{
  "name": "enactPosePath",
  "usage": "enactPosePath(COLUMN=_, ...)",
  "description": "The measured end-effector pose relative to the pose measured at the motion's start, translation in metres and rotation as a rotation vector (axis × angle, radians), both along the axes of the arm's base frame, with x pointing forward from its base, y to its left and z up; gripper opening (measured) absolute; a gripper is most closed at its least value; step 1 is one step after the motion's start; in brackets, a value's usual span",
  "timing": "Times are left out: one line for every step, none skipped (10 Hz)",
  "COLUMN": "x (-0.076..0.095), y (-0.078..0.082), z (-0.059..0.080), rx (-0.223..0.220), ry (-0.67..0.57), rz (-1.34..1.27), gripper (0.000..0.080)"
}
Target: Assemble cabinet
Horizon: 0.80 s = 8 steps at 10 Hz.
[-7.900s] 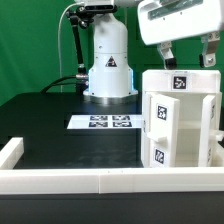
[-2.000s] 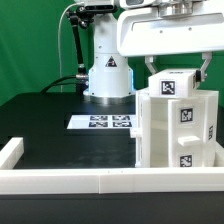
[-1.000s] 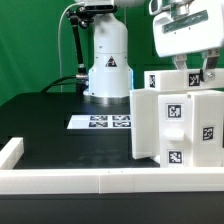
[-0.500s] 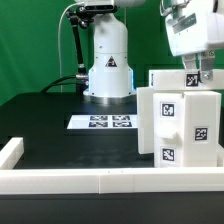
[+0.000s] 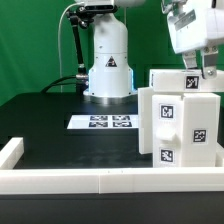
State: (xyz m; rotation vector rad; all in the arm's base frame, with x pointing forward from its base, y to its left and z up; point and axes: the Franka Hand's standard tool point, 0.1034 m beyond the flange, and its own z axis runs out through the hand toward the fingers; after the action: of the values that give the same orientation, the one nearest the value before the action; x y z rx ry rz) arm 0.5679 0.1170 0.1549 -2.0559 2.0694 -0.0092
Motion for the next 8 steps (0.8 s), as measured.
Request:
enactPosePath(x=0.001, y=0.001, z=0.009, rx=0.005, ry=-0.014, rz=0.009, gripper=0.0797)
enactPosePath(x=0.003, y=0.001, z=0.017, rx=0.015, ry=-0.027, rz=0.009, gripper=0.0797)
enactPosePath(x=0.005, y=0.002, z=0.023, rx=0.022, ry=-0.044, rz=0.031, gripper=0.0797)
enactPosePath(x=0.005, y=0.002, z=0.021, rx=0.018, ry=-0.044, rz=0.049, gripper=0.0796)
enactPosePath(x=0.004, y=0.003, z=0.019, rx=0.017, ry=-0.041, rz=0.05, gripper=0.0796)
enactPosePath(x=0.004, y=0.003, z=0.02, rx=-0.003, ry=-0.047, rz=0.133, gripper=0.0796)
enactPosePath(x=0.004, y=0.005, z=0.022, rx=-0.036, ry=-0.055, rz=0.286, gripper=0.0796)
enactPosePath(x=0.006, y=0.006, z=0.024, rx=-0.07, ry=-0.075, rz=0.421, gripper=0.0796)
